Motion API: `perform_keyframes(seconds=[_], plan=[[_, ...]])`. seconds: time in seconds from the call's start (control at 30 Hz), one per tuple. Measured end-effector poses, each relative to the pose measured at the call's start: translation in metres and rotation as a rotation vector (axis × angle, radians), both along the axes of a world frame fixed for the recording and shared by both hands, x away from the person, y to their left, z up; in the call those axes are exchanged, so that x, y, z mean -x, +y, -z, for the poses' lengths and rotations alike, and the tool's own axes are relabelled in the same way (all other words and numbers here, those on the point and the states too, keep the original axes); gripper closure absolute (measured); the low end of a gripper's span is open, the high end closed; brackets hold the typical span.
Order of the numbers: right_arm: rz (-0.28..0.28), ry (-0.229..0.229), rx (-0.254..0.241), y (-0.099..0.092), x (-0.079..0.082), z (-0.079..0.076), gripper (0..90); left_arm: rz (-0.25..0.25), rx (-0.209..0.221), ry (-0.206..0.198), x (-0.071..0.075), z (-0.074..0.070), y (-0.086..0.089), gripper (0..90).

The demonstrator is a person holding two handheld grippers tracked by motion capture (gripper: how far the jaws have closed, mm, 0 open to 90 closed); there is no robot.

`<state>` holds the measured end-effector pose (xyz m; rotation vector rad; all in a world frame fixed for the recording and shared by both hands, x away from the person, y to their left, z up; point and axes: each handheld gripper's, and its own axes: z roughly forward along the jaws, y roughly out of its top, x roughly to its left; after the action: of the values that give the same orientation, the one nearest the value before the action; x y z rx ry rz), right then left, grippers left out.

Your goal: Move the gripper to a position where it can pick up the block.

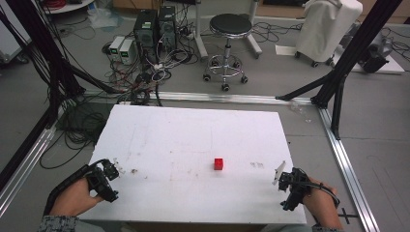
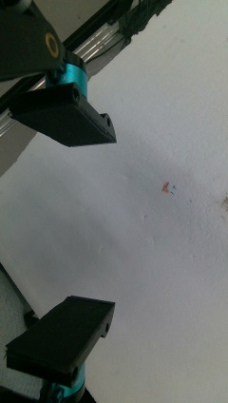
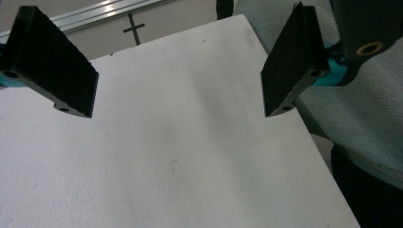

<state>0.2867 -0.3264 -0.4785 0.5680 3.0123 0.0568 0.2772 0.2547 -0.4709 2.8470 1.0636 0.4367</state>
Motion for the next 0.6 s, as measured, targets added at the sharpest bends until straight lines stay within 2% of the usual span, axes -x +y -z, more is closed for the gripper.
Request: perform_keyframes(seconds=[0.23,0.4,0.6], plan=[[0.002,0.004,-0.003,0.0006,0.0004,0.0002,11.6,-0.006,-0.002,-0.007,-0.0004,0.0,-0.0001,17.6],[-0.002,0.005,-0.001,0.0006,0.0001,0.0008,11.6,0.015,0.0,-0.015,0.001,0.0022,-0.0022,17.4],[0.001,0.003,-0.002,0.0014,0.0001,0.0014,11.6,0.028,-0.001,0.0,0.0011,0.003,-0.003,16.2]])
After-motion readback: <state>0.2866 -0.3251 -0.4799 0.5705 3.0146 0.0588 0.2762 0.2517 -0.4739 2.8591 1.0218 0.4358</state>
